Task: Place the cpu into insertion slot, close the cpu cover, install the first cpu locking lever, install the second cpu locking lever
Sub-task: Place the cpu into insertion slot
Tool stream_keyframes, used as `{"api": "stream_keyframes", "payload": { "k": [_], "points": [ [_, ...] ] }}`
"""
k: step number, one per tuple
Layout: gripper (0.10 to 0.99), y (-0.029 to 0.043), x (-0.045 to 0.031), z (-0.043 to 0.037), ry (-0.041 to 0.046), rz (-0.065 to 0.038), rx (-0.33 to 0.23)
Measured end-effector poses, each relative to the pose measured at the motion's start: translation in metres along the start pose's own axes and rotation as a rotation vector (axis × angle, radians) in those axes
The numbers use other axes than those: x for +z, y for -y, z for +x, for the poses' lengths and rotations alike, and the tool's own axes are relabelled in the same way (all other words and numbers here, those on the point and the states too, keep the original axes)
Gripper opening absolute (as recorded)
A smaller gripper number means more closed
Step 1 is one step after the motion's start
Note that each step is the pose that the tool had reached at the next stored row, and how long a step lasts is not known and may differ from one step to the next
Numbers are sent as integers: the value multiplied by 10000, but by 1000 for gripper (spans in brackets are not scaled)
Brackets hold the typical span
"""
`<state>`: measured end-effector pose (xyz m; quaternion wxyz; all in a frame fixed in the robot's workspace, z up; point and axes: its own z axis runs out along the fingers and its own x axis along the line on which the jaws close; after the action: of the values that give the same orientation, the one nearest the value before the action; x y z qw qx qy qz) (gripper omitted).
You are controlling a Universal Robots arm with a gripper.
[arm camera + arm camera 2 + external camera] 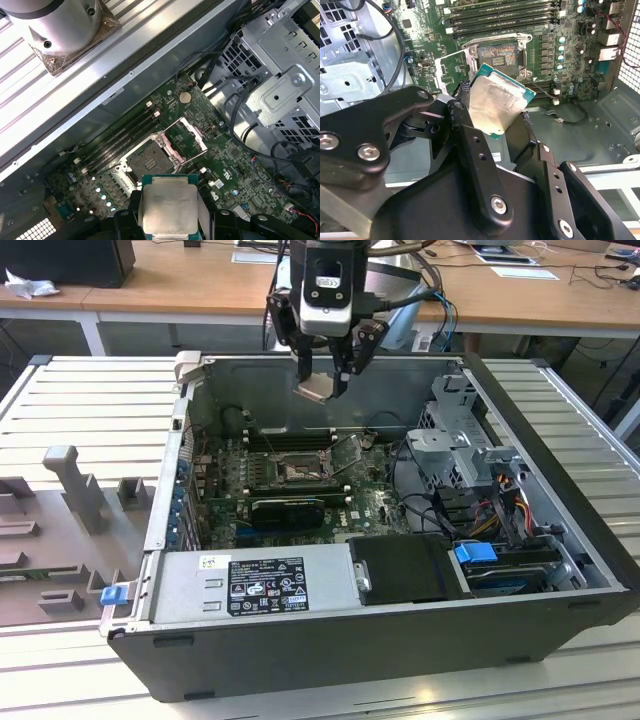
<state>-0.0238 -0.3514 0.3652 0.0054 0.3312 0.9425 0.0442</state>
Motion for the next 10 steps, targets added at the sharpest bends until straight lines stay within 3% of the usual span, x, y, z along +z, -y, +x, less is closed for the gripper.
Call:
{"api": "stream_keyframes", "payload": {
  "k": [10],
  "points": [
    [529, 1, 9, 0, 39, -9, 448]
  ]
}}
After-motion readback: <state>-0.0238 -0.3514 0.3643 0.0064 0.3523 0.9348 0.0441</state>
